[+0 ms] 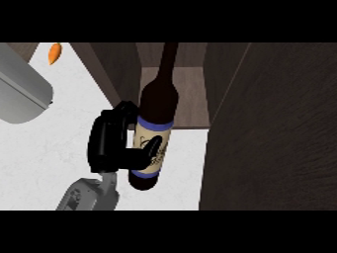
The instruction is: Pick up the wine, place it into the cabinet and close the cabinet
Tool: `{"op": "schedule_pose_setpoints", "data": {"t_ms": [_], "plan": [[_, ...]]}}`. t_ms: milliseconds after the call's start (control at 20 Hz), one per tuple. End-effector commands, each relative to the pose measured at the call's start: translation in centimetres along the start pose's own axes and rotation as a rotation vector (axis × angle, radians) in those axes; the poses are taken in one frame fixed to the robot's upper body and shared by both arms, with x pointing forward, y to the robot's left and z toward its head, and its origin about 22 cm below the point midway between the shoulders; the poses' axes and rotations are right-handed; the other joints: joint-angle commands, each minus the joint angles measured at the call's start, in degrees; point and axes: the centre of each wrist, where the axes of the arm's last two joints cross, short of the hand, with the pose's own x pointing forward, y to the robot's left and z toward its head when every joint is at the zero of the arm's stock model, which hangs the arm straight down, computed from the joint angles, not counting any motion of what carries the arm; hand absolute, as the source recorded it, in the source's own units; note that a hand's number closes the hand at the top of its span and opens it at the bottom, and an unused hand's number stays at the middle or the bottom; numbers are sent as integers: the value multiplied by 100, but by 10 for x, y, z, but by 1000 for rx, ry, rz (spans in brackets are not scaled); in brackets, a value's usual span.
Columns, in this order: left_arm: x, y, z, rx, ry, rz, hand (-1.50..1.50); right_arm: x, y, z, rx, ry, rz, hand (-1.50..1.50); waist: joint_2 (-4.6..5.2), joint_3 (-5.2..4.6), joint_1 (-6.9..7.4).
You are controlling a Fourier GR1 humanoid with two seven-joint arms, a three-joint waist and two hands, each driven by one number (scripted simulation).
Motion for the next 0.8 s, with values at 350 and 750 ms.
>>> {"op": "schedule_pose_setpoints", "data": {"t_ms": [350,750], "plan": [[-13,-38,-28,57,61,-89,150,37,-7,30,20,-61,-56,-150,13,0,-38],[-47,-28,-37,85,99,-137,150,39,-2,35,32,-59,-77,-150,22,-4,-68]]}}
